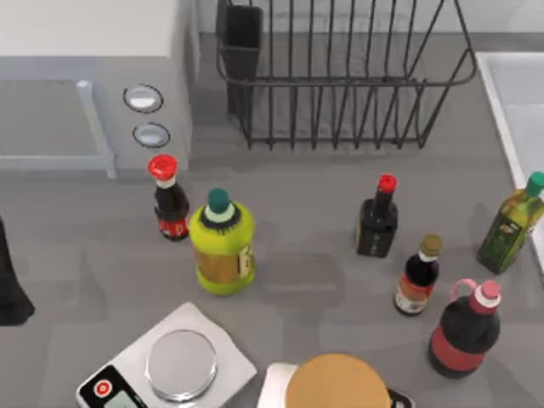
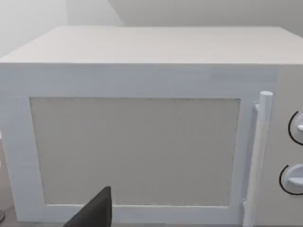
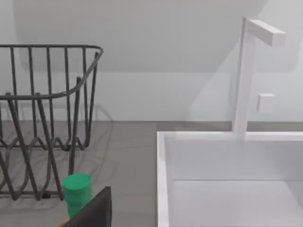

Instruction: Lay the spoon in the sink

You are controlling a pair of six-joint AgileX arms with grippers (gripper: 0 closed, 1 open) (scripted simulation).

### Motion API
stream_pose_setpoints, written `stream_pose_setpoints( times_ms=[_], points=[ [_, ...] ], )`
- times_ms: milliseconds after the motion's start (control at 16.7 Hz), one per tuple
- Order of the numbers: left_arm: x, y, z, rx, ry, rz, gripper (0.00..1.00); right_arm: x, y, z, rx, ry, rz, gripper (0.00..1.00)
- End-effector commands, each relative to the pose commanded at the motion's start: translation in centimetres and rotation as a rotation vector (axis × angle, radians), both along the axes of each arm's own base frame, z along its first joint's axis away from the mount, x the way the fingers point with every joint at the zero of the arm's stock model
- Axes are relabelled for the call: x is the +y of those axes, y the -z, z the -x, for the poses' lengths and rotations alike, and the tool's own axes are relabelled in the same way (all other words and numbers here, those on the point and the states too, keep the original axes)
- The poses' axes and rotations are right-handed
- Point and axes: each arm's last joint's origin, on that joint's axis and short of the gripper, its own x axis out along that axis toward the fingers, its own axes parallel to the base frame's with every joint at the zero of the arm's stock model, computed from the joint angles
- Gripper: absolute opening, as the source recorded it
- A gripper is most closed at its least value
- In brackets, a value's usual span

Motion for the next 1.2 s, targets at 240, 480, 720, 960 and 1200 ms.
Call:
stream_pose_setpoints(
  times_ms=[240,480,720,960,1200],
  points=[
    [0.0,0.0,0.0,0.0,0.0,0.0,1.0,-0.2,-0.4,0.0,0.039,0.017,-0.007,1.0],
    [0.0,0.0,0.0,0.0,0.0,0.0,1.0,-1.1,-1.9,-0.6,0.268,0.094,-0.054,1.0],
    [0.0,0.0,0.0,0.0,0.0,0.0,1.0,-2.9,-2.7,-2.3,0.683,0.208,-0.177,1.0],
    [0.0,0.0,0.0,0.0,0.0,0.0,1.0,-5.4,-2.9,-4.4,1.085,0.329,-0.359,1.0],
    [0.0,0.0,0.0,0.0,0.0,0.0,1.0,-7.9,-3.2,-6.1,1.341,0.419,-0.527,1.0]
  ],
)
